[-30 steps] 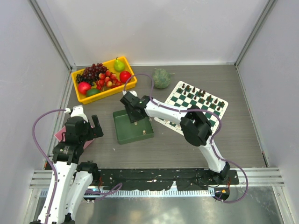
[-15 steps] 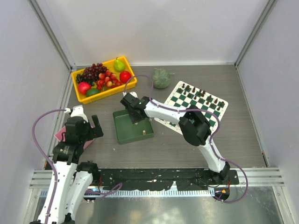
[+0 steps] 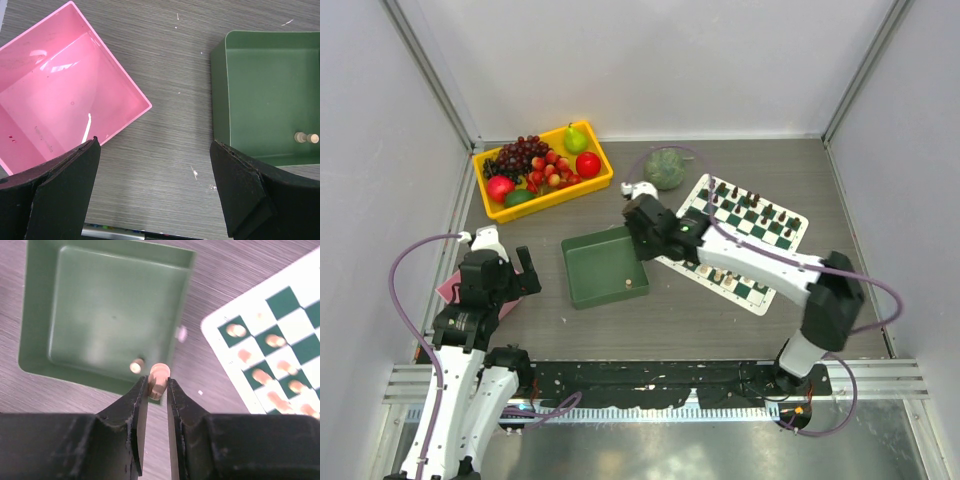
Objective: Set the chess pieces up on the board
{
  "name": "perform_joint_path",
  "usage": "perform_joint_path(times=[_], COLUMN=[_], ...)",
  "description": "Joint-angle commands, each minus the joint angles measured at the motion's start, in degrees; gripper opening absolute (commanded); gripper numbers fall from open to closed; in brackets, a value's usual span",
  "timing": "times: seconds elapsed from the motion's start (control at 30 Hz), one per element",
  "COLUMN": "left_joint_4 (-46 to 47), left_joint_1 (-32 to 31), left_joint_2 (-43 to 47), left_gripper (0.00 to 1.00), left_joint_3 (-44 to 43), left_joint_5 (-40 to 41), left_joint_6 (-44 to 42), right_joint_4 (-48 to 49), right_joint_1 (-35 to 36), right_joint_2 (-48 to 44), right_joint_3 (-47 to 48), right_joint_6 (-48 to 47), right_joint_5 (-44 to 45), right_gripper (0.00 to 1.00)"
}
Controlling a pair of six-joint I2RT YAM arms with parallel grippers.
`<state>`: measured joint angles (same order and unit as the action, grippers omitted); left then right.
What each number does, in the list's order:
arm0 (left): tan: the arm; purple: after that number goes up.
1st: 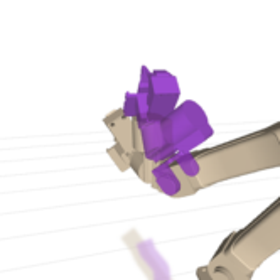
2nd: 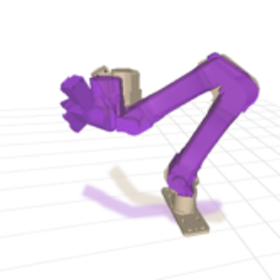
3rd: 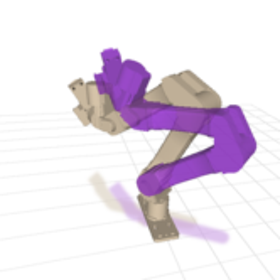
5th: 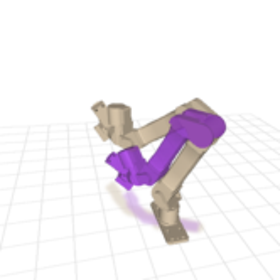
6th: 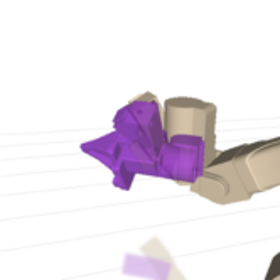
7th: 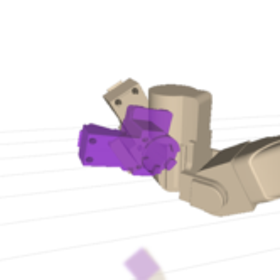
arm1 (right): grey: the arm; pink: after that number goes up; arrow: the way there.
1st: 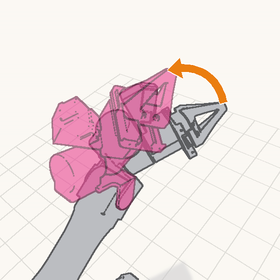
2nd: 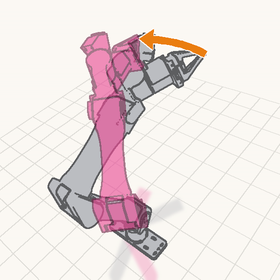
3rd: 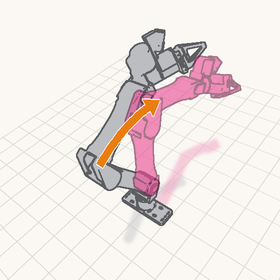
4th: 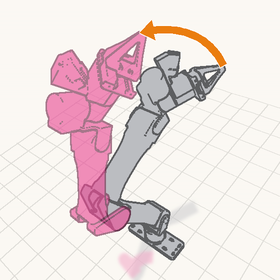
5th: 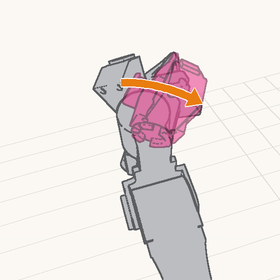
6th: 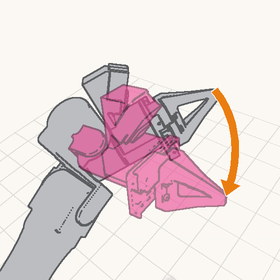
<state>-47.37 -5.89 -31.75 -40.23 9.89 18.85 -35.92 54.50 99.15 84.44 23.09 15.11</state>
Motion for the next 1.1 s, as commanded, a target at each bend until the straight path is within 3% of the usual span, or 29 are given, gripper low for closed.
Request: perform_joint_path(times=[0.0, 0.4, 0.6, 1.07], left_joint_4=[1.41, 1.67, 1.58, 1.58], left_joint_1=[-0.09, 0.0, -0.09, 0.0], left_joint_2=[0.55, 0.46, 0.37, 0.02], left_gripper=[0.99, 0.99, 0.99, 0.99], left_joint_3=[-0.91, -0.9, -0.9, -0.9], left_joint_5=[-0.05, -0.57, -0.66, -0.75], left_joint_6=[-0.39, -0.39, -0.4, -0.48], right_joint_4=[0.68, -3.01, -0.83, 5.51], right_joint_1=[-3.43, -10.2, -16.44, -25.49], right_joint_2=[-13.34, -36.65, -37.55, -32.27], right_joint_3=[-11.19, -37.5, -44.1, -47.88], right_joint_6=[3.8, 16.18, 17.17, 14.44], right_joint_5=[4.48, 5.02, 3.08, 5.01], right_gripper=[0.2, 0.19, 0.2, 0.2])
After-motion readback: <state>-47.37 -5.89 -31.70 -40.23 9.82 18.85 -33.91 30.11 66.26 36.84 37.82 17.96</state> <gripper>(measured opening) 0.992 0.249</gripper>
